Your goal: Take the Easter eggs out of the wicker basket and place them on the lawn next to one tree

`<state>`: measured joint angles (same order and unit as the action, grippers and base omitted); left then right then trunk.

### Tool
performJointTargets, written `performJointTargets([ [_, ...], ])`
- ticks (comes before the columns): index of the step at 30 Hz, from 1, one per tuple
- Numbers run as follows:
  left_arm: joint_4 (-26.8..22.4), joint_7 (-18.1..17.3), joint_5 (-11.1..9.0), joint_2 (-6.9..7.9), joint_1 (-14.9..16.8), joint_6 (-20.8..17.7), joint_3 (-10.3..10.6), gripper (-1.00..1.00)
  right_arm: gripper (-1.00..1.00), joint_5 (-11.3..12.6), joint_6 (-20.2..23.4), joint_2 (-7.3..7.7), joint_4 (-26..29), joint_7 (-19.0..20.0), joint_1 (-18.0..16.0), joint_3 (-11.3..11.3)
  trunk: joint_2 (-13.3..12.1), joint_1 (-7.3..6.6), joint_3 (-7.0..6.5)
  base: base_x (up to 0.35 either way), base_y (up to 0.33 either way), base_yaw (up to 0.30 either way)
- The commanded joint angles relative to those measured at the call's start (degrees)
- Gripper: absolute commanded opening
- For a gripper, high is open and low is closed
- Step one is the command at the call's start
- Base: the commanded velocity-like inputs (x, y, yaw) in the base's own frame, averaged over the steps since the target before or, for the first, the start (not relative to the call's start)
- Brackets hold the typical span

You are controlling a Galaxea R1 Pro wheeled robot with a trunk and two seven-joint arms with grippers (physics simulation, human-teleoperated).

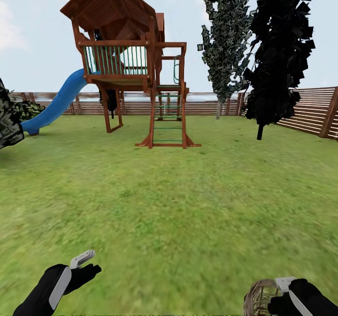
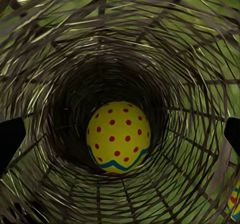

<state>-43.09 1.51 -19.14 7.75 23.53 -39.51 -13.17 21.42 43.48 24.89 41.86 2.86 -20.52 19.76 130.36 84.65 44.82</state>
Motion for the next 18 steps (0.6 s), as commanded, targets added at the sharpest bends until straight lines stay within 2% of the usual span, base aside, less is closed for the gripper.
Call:
performJointTargets([
  [1, -0.1, 0.2, -0.4, -0.01, 0.0, -0.3, -0.1, 1.0, 1.0, -0.3, 0.2, 0.14, 0.1, 0.3, 0.0, 0.2, 0.4, 0.22, 0.25, 0.0, 0.0, 0.0],
  [18, -0.1, 0.2, -0.4, -0.02, 0.0, -0.3, -0.1, 1.0, 1.0, -0.3, 0.2, 0.53, 0.1, 0.2, 0.0, 0.2, 7.3, 3.95, 3.3, 0.0, 0.0, 0.0],
])
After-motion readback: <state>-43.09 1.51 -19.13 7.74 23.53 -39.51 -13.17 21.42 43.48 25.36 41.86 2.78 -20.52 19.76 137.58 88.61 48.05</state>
